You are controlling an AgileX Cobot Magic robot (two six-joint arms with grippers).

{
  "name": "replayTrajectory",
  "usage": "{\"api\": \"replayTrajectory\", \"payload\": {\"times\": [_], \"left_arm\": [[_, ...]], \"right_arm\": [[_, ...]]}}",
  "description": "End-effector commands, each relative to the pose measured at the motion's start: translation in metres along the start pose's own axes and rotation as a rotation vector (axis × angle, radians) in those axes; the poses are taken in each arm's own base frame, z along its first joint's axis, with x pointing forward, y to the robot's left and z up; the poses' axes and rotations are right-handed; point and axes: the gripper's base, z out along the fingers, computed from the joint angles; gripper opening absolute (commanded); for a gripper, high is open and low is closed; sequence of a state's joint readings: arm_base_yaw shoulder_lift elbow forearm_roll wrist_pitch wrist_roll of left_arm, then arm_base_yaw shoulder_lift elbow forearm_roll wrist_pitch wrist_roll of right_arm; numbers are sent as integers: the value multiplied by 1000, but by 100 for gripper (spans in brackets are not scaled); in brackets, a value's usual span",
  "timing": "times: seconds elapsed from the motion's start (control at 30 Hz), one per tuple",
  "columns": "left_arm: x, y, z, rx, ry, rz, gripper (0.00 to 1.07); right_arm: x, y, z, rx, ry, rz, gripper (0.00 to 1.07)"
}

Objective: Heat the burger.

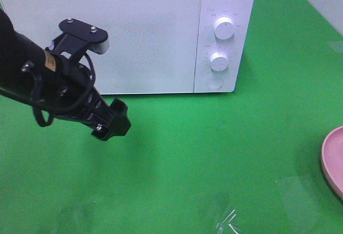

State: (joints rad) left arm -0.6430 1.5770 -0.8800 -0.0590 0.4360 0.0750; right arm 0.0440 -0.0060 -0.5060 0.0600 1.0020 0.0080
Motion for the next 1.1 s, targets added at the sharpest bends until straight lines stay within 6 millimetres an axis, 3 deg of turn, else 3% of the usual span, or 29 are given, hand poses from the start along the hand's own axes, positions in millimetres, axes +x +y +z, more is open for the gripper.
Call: {"api": "replayTrajectory", "payload": {"times": [0.03,0.17,0.27,0.3,0.33,0.37,0.47,0.53,0.63,0.67,0.9,1.1], "left_arm": [[15,-5,-28,24,131,-7,98],[22,-1,-49,4,178,-72,98],[23,2,-53,-9,183,-93,98],[29,19,-62,-42,210,-165,98],[29,19,-62,-42,210,-165,98],[33,32,-70,-62,227,-215,98],[36,40,-74,-75,239,-243,98],[50,67,-91,-116,278,-335,98],[56,76,-101,-132,285,-367,98],[62,80,-113,-145,279,-392,98],[81,79,-133,-177,230,-435,98],[126,58,-144,-207,185,-421,98]], "right_arm": [[2,0,-3,7,-23,-8,76],[2,0,-3,7,-23,-8,76],[2,0,-3,7,-23,-8,76],[2,0,-3,7,-23,-8,76],[2,0,-3,7,-23,-8,76],[2,0,-3,7,-23,-8,76],[2,0,-3,7,-23,-8,76],[2,0,-3,7,-23,-8,76],[2,0,-3,7,-23,-8,76],[2,0,-3,7,-23,-8,76],[2,0,-3,7,-23,-8,76],[2,0,-3,7,-23,-8,76]]}}
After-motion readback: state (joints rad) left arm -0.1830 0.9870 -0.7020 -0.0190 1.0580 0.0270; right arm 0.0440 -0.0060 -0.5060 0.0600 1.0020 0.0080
